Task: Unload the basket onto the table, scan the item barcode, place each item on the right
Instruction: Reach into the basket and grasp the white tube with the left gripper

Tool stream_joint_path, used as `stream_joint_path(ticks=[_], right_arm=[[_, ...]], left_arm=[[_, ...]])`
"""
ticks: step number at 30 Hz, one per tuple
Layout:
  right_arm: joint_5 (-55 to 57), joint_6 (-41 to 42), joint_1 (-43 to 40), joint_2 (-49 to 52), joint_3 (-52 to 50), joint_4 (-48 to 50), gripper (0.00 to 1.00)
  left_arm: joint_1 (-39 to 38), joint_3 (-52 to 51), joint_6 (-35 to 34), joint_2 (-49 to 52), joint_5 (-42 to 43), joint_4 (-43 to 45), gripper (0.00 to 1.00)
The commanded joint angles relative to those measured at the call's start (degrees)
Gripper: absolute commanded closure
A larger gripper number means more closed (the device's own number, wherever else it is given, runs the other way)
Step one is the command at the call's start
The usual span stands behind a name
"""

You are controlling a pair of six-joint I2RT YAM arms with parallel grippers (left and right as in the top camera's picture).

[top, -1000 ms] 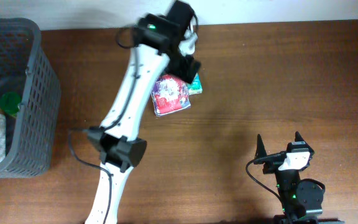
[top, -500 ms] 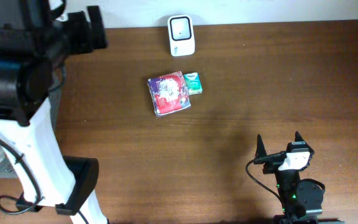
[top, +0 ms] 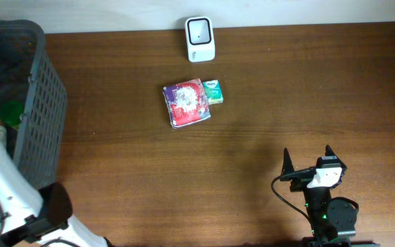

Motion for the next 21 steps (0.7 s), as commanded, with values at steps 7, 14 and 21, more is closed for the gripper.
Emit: stream_joint_path(ticks=[7,14,21], right_arm=[[0.3,0.4,0.5,-0.3,-0.5,-0.2,0.01],[0.3,0.4,0.5,-0.3,-0.5,-0.2,0.01],[0.3,0.4,0.5,-0.3,-0.5,-0.2,0.01]], left_arm=[[14.2,-13.7,-7.1,-1.6,-0.5,3.9,0.01],[14.2,-23.4,-7.1,-1.0,-4.3,10.8,0.01],[14.3,-31.9,-7.1,-1.0,-10.3,13.8,0.01]])
